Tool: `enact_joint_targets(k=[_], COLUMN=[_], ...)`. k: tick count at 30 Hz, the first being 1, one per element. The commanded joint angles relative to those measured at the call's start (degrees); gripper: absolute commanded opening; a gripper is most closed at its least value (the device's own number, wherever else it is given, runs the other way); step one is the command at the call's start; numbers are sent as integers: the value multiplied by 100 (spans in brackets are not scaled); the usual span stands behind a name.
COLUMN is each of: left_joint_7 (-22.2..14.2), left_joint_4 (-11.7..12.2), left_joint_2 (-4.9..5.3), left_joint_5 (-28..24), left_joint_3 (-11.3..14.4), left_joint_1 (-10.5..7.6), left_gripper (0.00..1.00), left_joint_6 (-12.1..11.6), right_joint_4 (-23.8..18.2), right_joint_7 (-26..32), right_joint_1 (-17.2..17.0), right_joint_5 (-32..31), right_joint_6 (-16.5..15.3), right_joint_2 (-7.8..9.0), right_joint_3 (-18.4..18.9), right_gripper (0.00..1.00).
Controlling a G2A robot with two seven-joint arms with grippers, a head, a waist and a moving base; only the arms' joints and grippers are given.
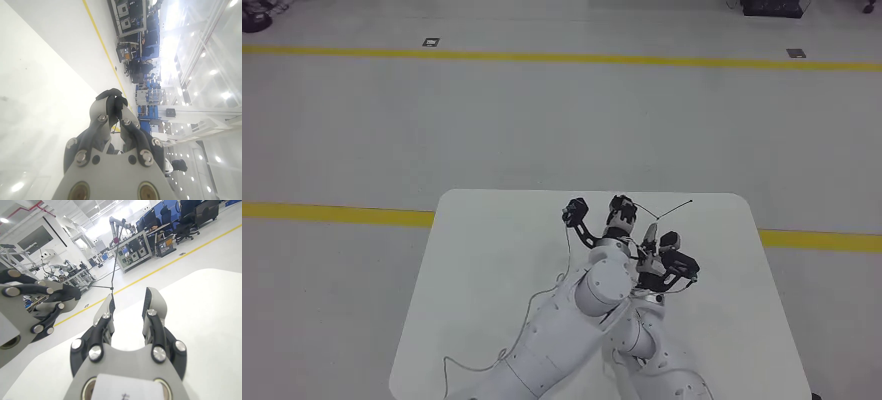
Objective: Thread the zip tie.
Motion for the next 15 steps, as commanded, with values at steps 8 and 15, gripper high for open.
enact_joint_targets(k=[8,15], left_joint_7=[11,11], left_joint_4=[10,10], left_joint_2=[-4,-4], left_joint_5=[-7,-7], left_joint_3=[7,7], left_joint_1=[-10,-10], left_gripper=[0,0], left_joint_6=[0,0], right_joint_4=[96,109], right_joint_7=[16,89], right_joint_1=[14,29], right_joint_5=[-147,-253], right_joint_6=[0,0], right_joint_2=[-146,-239], right_joint_3=[154,220], right_gripper=[32,30])
